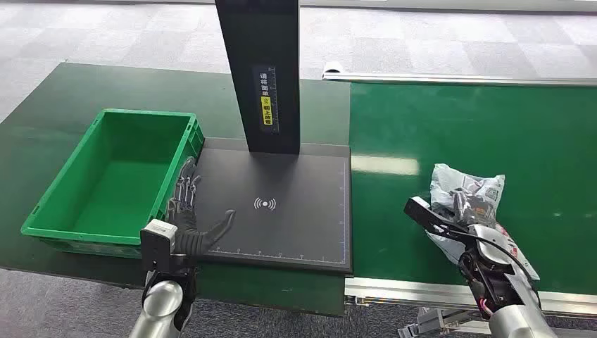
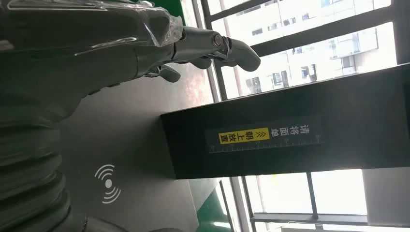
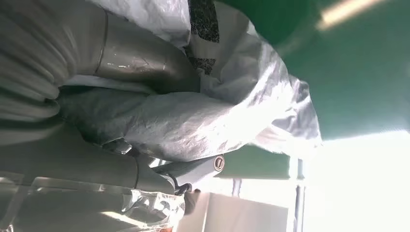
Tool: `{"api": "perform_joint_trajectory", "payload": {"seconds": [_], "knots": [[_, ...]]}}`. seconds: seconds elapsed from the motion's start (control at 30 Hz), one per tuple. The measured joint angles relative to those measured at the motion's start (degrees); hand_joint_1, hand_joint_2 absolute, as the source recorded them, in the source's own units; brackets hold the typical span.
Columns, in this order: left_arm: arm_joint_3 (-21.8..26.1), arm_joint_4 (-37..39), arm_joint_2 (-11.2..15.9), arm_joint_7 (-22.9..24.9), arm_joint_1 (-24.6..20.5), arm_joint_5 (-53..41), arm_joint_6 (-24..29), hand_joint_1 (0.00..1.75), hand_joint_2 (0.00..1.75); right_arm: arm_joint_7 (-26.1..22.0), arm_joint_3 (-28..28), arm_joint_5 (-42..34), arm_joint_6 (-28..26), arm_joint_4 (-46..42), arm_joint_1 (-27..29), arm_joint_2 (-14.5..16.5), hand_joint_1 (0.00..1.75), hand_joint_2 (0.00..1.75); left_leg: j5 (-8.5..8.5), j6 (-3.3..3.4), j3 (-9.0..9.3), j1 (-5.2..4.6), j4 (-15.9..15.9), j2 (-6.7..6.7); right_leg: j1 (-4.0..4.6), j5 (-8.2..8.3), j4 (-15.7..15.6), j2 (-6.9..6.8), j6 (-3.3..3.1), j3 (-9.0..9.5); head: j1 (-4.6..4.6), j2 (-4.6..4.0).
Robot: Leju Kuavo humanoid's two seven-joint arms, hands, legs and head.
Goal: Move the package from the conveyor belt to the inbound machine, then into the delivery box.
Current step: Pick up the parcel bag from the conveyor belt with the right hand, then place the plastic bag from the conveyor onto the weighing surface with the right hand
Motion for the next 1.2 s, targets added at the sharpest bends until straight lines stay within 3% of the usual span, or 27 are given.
{"api": "perform_joint_trajectory", "payload": {"seconds": [0.53,0.8,0.93,1.2], "knots": [[0.09,-0.32,-0.23,-2.79,-0.67,0.49,1.36,0.0,1.75,-20.71,-4.04,-7.75,-21.96,-22.6,5.67,3.98,1.75,1.75,0.0,0.0,-0.09,-0.01,0.0,0.0,-0.01,0.0,0.0,0.0,0.0,-0.11,0.02,0.0],[0.07,-0.35,-0.55,-5.52,-2.11,2.77,4.59,0.0,1.75,-37.63,-7.85,0.23,-24.06,-33.01,9.62,10.25,1.75,1.75,0.0,-0.01,-0.1,0.03,-0.02,0.04,0.06,-0.01,0.0,0.01,-0.01,-0.15,0.01,0.0],[-0.01,-0.59,-0.67,-5.8,-2.82,3.65,5.63,0.0,1.75,-37.68,-5.96,4.14,-24.06,-33.98,10.16,11.72,1.75,1.75,0.01,0.0,-0.12,0.02,-0.02,0.03,0.05,-0.01,0.0,0.0,-0.01,-0.14,0.02,0.0],[-0.95,-0.5,-0.69,-5.81,-4.56,5.18,5.69,0.0,1.75,-34.99,4.33,6.29,-24.04,-31.18,8.26,10.37,1.75,1.75,0.01,0.0,-0.13,0.0,0.0,0.03,0.02,0.0,0.0,0.01,0.0,-0.15,0.01,0.0]]}}
